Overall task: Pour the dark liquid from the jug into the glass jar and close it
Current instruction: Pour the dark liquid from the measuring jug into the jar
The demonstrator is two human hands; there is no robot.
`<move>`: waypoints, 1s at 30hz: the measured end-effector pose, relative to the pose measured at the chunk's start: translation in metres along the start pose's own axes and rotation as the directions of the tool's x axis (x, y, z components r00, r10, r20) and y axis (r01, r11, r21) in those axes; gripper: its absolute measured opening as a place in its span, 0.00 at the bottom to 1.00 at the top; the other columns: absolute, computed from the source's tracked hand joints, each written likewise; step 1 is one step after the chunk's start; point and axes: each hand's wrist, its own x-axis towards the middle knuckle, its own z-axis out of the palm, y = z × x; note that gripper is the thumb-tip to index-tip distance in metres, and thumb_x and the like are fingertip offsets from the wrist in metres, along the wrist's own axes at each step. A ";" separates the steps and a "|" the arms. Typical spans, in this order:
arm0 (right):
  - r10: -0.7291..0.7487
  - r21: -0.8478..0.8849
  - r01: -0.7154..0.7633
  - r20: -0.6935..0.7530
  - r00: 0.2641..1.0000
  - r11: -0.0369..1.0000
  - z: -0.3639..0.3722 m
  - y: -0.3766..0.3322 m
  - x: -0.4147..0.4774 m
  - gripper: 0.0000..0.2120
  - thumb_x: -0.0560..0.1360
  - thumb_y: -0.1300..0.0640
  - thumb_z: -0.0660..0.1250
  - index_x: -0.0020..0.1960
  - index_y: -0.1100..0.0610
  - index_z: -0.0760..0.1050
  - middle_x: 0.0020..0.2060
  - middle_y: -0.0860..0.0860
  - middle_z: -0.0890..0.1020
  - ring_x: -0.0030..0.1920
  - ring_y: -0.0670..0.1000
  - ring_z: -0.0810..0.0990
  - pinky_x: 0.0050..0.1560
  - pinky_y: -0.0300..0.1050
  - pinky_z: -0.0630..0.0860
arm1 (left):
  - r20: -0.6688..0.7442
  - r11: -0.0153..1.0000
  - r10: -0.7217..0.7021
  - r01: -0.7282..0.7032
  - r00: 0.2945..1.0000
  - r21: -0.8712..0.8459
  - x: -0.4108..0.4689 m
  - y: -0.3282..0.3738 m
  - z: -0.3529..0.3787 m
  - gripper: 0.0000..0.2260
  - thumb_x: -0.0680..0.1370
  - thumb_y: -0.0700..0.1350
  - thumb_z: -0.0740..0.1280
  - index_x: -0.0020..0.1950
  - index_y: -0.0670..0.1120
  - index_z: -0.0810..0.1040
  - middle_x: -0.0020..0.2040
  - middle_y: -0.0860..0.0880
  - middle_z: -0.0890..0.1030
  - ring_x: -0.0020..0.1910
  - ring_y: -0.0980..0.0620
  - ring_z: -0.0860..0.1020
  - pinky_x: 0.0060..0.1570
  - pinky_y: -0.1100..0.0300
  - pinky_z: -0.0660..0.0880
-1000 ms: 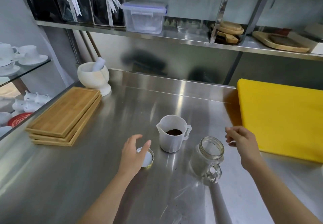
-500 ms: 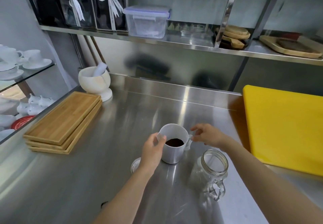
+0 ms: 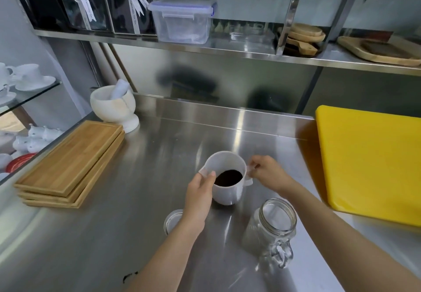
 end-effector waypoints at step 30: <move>0.286 0.858 0.231 -0.388 0.876 0.458 -0.082 0.010 -0.103 0.20 0.78 0.52 0.61 0.27 0.52 0.68 0.28 0.50 0.62 0.30 0.47 0.60 0.36 0.43 0.59 | 0.359 0.801 0.027 -0.235 0.933 0.551 -0.100 -0.016 0.065 0.59 0.52 0.77 0.61 0.74 0.48 0.45 0.76 0.49 0.54 0.74 0.51 0.54 0.72 0.56 0.55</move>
